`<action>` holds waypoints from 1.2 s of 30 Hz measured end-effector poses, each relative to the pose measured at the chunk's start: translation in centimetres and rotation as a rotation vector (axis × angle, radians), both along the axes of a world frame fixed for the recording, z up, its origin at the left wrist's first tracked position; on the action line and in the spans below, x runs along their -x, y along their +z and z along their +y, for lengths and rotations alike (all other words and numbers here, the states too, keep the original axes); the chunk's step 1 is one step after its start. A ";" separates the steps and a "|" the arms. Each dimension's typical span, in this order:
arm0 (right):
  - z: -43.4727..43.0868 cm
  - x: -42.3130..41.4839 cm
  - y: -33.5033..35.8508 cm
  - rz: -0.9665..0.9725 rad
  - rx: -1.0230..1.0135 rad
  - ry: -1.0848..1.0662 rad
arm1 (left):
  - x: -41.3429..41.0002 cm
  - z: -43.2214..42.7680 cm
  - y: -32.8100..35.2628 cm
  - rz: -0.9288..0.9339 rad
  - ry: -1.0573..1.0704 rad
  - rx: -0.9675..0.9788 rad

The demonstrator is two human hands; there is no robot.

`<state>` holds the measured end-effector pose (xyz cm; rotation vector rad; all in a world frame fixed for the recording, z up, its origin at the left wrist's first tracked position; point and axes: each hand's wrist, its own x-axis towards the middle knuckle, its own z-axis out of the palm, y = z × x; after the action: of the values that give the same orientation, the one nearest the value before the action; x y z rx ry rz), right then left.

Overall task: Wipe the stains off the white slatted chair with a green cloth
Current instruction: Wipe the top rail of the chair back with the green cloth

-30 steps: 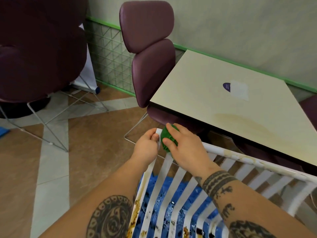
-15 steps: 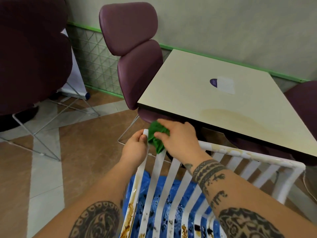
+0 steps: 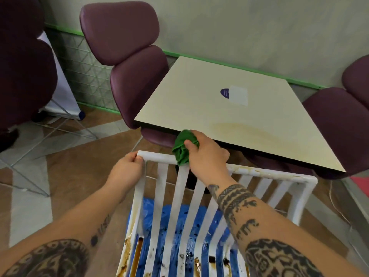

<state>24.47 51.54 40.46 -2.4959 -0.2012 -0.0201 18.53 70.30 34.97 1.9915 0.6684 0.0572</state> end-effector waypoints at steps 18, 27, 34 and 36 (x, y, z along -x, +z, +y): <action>-8.4 -1.3 -2.8 -0.022 0.353 0.257 | -3.8 -9.0 0.3 -0.005 -0.369 -0.720; -11.1 -3.5 -0.2 0.062 0.094 0.181 | -3.9 -9.2 0.5 0.041 -0.402 -0.741; -11.7 -1.1 -2.4 0.027 0.295 0.300 | -4.1 -9.0 -0.1 0.024 -0.395 -0.780; -12.3 -2.0 -1.6 0.067 0.340 0.268 | -4.1 -8.9 0.0 0.030 -0.398 -0.779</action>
<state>26.44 39.26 38.87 -2.7780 -0.5495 0.2259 22.60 61.37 34.93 2.8479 0.2596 0.0511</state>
